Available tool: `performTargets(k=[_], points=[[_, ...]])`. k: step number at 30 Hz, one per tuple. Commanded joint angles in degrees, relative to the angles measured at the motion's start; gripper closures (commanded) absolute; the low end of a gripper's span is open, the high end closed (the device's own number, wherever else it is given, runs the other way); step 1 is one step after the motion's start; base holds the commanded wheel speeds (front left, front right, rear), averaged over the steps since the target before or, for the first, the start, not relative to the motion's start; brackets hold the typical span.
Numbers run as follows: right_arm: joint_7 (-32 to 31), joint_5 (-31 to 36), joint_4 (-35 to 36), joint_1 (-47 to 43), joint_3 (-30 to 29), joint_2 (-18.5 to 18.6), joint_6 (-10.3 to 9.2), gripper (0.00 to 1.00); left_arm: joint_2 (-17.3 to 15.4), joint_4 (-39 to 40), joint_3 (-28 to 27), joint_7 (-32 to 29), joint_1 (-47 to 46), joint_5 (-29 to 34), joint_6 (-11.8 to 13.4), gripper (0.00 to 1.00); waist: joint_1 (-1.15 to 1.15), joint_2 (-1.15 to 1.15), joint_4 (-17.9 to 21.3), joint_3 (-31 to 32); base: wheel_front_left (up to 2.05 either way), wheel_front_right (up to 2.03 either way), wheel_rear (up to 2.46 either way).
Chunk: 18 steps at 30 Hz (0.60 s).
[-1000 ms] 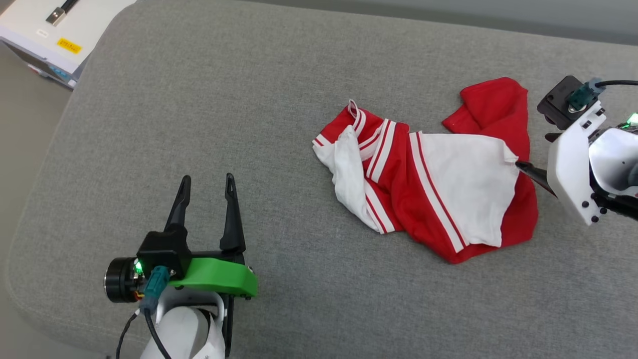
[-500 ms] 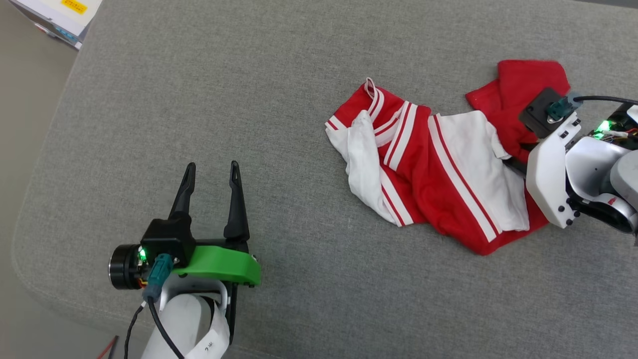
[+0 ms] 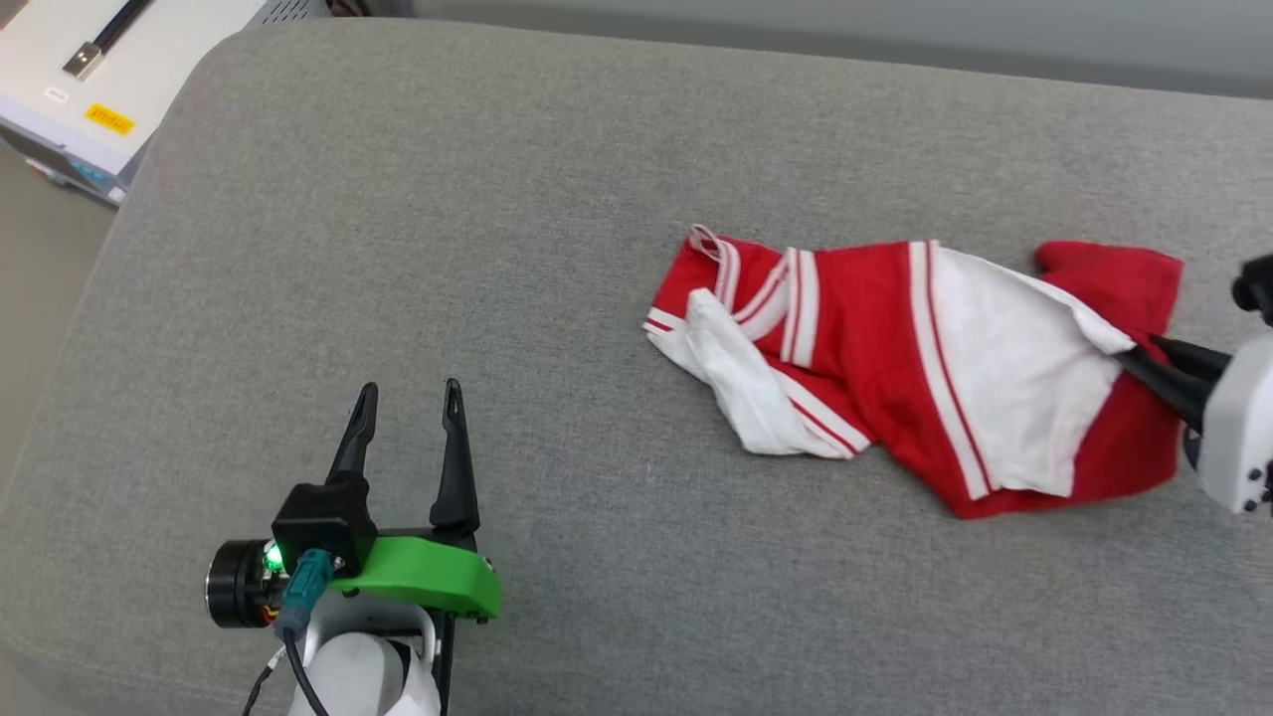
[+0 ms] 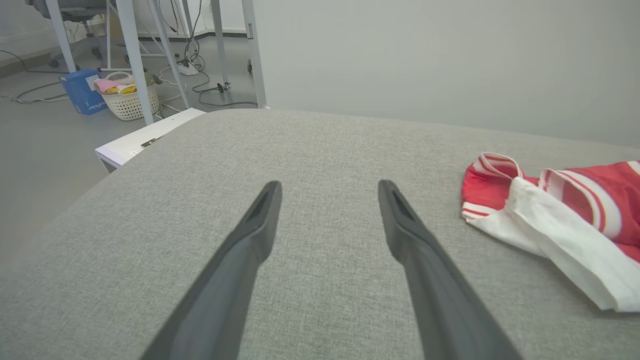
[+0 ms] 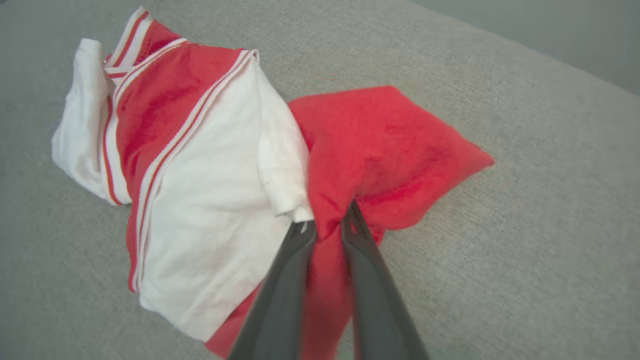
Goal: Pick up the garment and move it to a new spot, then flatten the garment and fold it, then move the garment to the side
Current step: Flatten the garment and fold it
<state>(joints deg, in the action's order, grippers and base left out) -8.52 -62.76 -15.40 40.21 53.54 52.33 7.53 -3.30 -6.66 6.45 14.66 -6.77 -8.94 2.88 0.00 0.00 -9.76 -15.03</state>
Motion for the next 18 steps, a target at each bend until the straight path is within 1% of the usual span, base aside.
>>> performTargets(k=[1,6,9,12,14,16,17,18], points=[[1.5,-1.2,-1.1,-2.5,-1.5,1.0,-0.04,1.00,0.3,-0.2,-0.1,0.3,0.9,0.6,-0.4,0.00,0.00,0.00,1.5,1.4,0.00,0.00,0.00],[5.5,-6.7,-7.0,-10.7,-7.1,2.7,-0.04,1.00,0.4,-0.8,0.0,0.3,1.5,1.0,-1.0,0.00,0.00,0.00,1.8,1.4,0.00,0.00,0.00],[5.9,-9.7,-11.2,-14.3,-9.2,2.7,-0.04,1.00,0.4,-1.0,0.0,0.3,1.6,1.1,-1.1,0.00,0.00,0.00,1.9,1.2,0.00,0.00,0.00],[4.8,-10.8,-16.1,-16.6,-9.6,1.3,-0.04,1.00,0.4,-1.4,-0.1,0.3,1.5,1.2,-1.2,0.00,0.00,0.00,2.0,1.0,0.00,0.00,0.00],[4.7,-10.0,-19.1,-17.2,-9.5,0.0,-0.04,1.00,0.4,-1.6,0.1,0.3,1.3,1.2,-1.3,0.00,0.00,0.00,1.9,1.0,0.00,0.00,0.00],[6.3,-9.0,-21.1,-16.8,-10.0,-1.4,-0.04,1.00,0.4,-2.0,0.3,0.3,1.1,1.4,-1.3,0.00,0.00,0.00,1.9,1.2,0.00,0.00,0.00],[7.1,-8.9,-21.4,-16.6,-10.3,-2.2,-0.04,0.80,0.4,-2.2,0.3,0.3,1.1,1.6,-1.3,0.00,0.00,0.00,2.0,1.5,0.00,0.00,0.00],[8.7,-8.5,-21.5,-16.2,-10.9,-2.9,-0.04,0.00,0.4,-2.4,0.2,0.3,1.1,1.8,-1.4,0.00,0.00,0.00,2.2,1.9,0.00,0.00,0.00]])
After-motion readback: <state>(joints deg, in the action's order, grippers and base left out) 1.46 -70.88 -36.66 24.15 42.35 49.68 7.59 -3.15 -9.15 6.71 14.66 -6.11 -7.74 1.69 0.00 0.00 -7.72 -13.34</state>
